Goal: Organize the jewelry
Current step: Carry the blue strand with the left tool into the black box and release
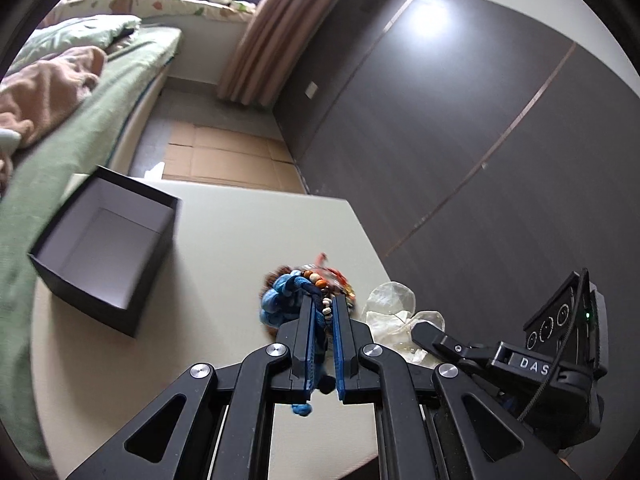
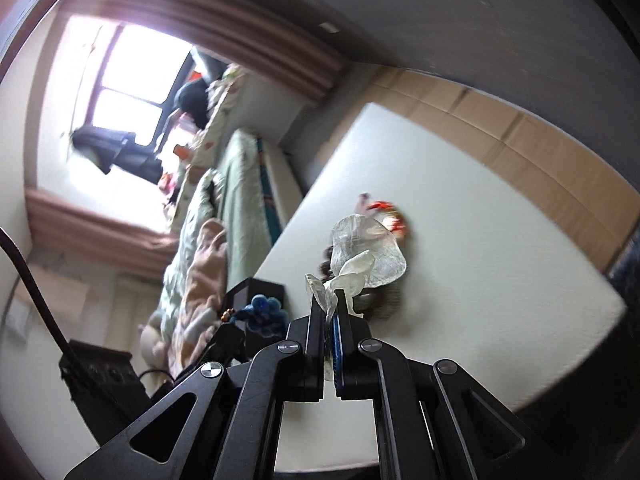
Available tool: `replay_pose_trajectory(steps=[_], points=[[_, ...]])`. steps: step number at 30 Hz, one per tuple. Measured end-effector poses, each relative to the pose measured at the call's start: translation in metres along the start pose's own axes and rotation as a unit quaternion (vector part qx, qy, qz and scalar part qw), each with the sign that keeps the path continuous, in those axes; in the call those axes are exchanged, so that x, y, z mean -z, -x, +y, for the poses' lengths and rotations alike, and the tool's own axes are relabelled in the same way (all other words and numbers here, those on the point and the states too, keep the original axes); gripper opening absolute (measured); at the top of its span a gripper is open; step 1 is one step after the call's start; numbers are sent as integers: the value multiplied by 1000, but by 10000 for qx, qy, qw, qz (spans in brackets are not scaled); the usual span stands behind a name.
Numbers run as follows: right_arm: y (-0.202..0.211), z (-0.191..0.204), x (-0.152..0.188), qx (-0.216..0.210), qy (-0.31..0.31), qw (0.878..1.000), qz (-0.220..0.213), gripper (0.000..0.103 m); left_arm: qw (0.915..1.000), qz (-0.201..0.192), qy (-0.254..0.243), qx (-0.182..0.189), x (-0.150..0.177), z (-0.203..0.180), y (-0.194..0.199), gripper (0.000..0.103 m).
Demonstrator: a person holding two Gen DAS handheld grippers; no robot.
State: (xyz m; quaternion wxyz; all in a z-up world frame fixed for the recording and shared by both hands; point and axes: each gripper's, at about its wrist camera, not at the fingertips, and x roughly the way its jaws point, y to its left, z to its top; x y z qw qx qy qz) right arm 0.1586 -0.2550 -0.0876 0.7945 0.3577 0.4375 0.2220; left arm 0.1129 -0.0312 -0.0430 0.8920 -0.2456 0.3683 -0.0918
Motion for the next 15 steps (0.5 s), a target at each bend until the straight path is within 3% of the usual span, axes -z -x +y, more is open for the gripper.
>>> replay_pose_trajectory(steps=[5,15], points=[[-20,21,5,-151,336,9992,133,6,9993,-215,223,-189,-13,31,18,8],[-82,81,17,-856,1010,9893,614,6,9946,-660,588,-551,-37,85,56,8]])
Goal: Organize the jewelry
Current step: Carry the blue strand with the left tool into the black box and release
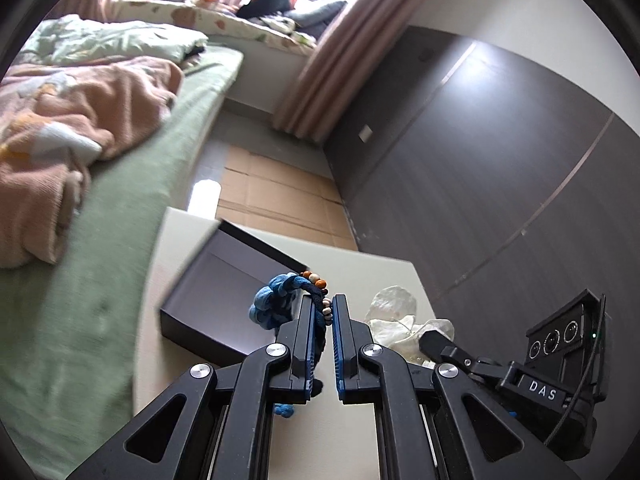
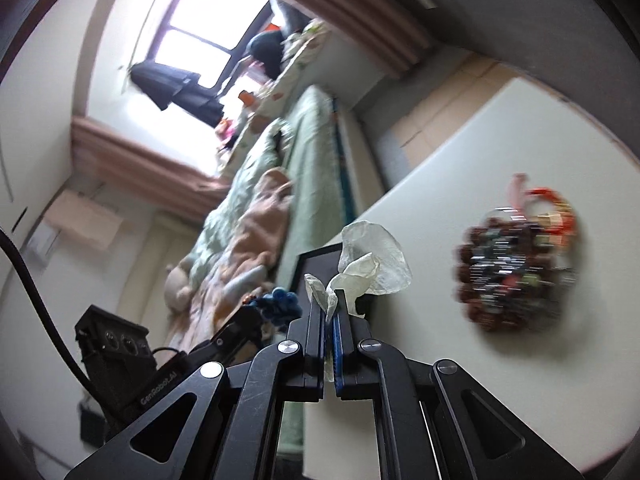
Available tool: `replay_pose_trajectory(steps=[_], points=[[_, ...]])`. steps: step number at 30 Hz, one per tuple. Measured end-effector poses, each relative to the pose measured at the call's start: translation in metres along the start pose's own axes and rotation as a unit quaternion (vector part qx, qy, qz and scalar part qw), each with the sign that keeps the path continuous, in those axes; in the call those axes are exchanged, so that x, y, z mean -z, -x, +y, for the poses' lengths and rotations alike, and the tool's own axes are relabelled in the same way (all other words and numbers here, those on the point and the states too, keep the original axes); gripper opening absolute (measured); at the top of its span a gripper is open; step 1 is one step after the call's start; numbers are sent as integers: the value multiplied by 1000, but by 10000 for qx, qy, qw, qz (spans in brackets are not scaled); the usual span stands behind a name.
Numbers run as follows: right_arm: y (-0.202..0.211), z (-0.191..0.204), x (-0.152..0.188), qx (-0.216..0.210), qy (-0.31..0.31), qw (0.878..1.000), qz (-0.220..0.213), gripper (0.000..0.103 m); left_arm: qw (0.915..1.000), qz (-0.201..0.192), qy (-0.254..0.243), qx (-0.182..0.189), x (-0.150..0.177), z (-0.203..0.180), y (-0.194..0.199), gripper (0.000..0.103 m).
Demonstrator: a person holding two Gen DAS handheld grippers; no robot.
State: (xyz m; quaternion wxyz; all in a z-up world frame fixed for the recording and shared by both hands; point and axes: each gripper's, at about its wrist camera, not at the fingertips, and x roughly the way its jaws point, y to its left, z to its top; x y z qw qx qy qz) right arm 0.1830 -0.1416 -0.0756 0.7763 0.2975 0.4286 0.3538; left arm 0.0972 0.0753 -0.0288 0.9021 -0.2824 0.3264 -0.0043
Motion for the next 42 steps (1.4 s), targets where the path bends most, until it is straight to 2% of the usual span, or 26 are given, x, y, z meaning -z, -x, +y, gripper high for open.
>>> replay_pose_trajectory(steps=[8,17,18,19,21,25,32,38,42], points=[[-47,25,-4,-173,349,9988,293,6,9992,-187,275,-205,-18,32,11,8],[-98,34,-6,-441,382,9961,658,6,9977,-277,475,-398,-27,54,14,8],[-105,33,-5,-418,436,9953,750,11,9976,-275,487,-416,-27,55,13,8],[-112,33,-4,-298,474,9941,928,35,9975,-267,496,-432,-27,57,12,8],[-117,26,-1,-80,378,9936,1062,73,9975,-236,492,-456,-28,57,10,8],[-100,14,-2,-66,218,9946,1010,74,9976,-162,479,-464,-27,55,3,8],[-48,2,-6,188,57,9981,580,74,9978,-27,403,-517,-23,45,-11,8],[-15,3,-12,327,49,9990,294,74,9948,265,703,-685,-23,47,-33,10],[-1,2,-16,378,49,9991,172,74,9938,503,857,-506,-21,48,-44,10]])
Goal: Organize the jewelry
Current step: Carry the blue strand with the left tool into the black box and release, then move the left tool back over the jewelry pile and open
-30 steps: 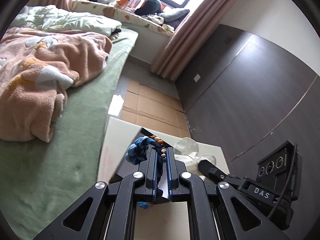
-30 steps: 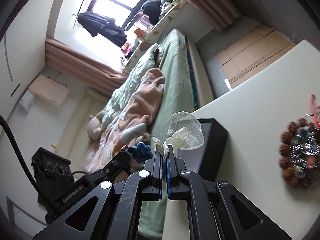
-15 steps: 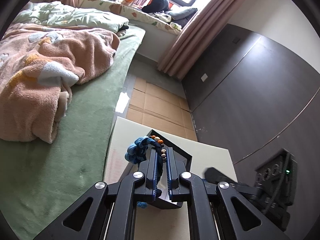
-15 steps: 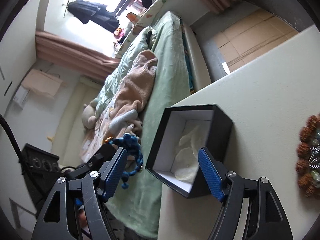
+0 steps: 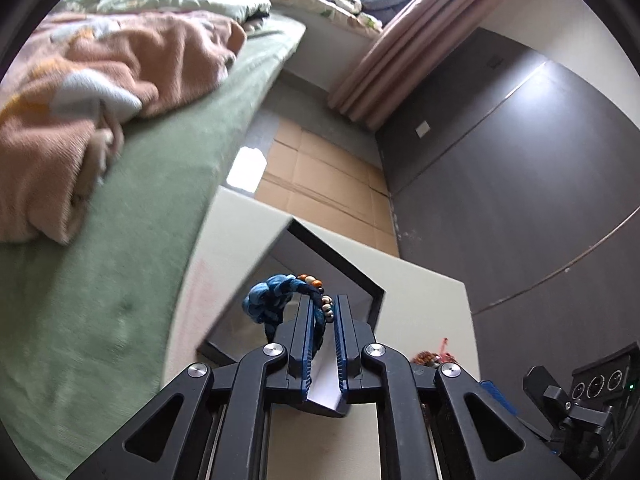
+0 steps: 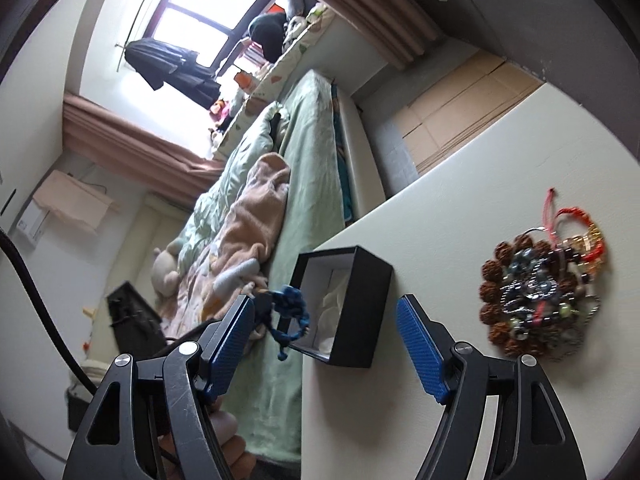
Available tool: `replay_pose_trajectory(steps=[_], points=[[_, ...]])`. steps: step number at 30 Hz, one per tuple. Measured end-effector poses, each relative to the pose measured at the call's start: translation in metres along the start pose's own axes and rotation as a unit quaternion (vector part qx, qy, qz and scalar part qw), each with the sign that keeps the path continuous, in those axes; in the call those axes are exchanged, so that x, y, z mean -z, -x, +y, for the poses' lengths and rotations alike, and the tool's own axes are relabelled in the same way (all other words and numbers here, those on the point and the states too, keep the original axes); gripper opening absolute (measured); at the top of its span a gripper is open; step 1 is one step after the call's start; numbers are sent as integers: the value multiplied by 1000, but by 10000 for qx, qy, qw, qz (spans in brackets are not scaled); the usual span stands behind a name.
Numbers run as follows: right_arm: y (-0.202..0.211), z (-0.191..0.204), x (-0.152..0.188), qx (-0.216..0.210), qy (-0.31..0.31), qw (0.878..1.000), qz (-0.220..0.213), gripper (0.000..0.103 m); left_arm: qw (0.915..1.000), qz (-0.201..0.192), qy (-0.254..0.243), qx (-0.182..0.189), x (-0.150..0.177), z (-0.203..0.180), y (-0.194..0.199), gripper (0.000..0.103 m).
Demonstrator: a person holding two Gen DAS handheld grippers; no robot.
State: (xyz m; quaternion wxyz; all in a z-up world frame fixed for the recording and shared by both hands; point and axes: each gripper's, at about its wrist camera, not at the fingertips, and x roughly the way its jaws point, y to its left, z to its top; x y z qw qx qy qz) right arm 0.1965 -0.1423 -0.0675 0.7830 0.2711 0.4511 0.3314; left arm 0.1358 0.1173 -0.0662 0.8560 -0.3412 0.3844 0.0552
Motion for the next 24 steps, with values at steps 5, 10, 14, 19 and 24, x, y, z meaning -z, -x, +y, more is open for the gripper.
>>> replay_pose_trajectory(steps=[5,10,14,19,24], points=[[13,-3,-4,86,-21,9999,-83,74,9998,-18,-202,70,7,-13,2,50],[30,-5,-6,149,-26,9996,-245,74,9995,-149,-268,106,12,-19,7,61],[43,-9,-6,322,-4,9990,-318,74,9995,-47,-270,126,19,-22,5,61],[60,-25,-6,604,-209,9970,-445,74,9987,40,-478,191,29,-38,1,61],[76,-52,-6,864,-685,9919,-637,74,9970,115,-706,285,41,-57,-1,61]])
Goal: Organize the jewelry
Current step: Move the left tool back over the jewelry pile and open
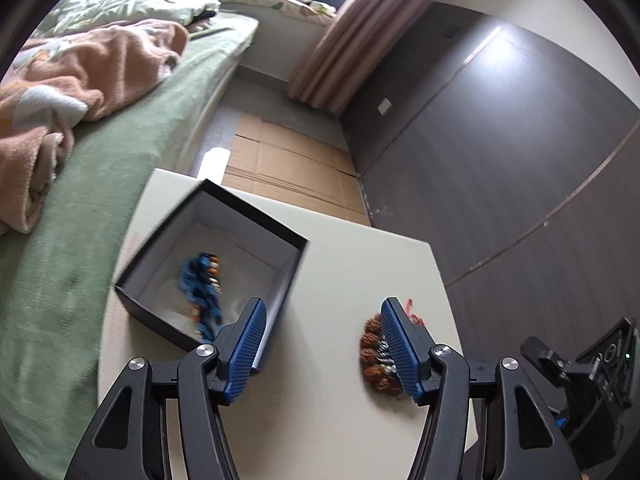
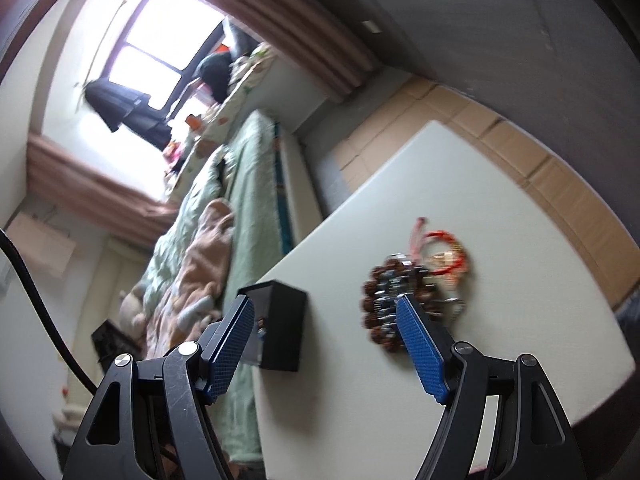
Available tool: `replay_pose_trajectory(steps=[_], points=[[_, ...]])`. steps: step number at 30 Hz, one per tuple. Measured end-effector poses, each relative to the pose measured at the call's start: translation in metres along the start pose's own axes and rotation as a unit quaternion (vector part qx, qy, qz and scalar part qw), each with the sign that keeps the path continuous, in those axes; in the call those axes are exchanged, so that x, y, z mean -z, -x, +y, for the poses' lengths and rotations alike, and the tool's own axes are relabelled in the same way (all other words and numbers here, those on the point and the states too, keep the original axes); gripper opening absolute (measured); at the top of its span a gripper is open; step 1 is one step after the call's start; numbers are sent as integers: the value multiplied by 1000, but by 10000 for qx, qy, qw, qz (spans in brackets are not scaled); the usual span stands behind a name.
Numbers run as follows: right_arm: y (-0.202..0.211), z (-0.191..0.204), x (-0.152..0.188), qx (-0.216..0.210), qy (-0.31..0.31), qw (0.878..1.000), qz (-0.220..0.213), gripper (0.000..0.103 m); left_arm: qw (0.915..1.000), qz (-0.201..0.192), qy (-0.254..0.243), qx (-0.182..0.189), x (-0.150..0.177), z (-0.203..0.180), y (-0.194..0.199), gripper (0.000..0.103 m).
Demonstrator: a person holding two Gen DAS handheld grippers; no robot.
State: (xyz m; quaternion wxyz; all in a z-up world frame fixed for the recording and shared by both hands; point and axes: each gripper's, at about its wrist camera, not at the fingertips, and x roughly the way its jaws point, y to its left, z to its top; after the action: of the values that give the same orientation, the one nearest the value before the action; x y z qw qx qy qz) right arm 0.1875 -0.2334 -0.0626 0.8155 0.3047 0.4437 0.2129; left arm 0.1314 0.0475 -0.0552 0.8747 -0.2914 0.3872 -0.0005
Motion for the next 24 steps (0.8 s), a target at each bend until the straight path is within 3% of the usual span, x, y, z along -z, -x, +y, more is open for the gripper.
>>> replay_pose_trajectory(steps=[11,14,18,24], points=[[6,-50,1,380,-917,9951,9,73,9986,189,-421,260,18,-37,-22,61],[-3,-53,1,346,-897,9953,152,66,9983,240,-458,262,20,-40,-30,61],[-27,-59,-1,355,-940,9940,440,45,9977,285,-582,218,24,-46,-39,60],[-52,-66,-1,530,-1054,9907,684,41,9962,430,-732,212,27,-53,-52,50]])
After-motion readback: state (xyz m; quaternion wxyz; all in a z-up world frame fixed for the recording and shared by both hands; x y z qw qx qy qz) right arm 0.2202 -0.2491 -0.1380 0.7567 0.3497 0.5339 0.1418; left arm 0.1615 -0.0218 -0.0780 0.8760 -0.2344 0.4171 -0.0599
